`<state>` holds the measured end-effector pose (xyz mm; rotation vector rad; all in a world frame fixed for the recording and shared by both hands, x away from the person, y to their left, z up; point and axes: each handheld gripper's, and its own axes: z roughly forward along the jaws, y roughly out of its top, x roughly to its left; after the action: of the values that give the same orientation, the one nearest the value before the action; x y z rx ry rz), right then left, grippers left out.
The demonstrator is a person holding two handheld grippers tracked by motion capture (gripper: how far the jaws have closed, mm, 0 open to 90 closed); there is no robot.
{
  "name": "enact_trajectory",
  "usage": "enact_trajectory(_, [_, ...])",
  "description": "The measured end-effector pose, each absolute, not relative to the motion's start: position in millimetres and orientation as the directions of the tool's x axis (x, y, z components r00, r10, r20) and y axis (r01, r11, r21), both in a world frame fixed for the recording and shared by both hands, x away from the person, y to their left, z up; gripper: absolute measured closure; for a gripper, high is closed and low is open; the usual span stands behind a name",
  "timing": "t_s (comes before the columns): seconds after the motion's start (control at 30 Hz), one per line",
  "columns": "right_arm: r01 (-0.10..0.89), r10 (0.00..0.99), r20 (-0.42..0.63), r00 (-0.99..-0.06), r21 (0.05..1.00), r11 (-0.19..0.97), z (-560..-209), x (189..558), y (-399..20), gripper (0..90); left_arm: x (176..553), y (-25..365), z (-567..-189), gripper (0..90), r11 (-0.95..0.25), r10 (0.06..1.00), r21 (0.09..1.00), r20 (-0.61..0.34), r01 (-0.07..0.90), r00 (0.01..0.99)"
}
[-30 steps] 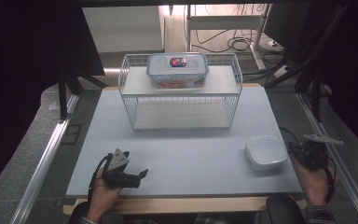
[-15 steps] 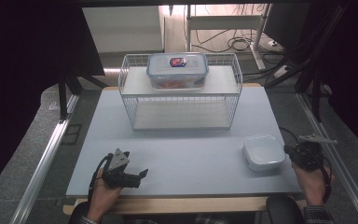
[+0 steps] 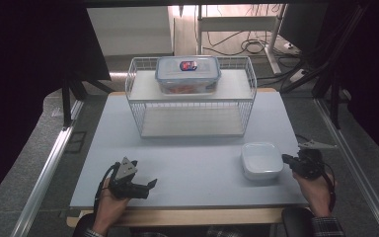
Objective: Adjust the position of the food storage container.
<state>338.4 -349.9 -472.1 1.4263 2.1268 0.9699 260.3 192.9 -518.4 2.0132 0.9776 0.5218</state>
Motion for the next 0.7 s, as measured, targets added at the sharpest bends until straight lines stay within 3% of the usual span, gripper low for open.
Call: enact_trajectory(0.7, [0.608,0.795,0.132,-0.592,0.721,0.332,-477,348,-273,89.3,260,191,-519,4.0,-0.373,0.788,0.812,0.021,0.449,0.616])
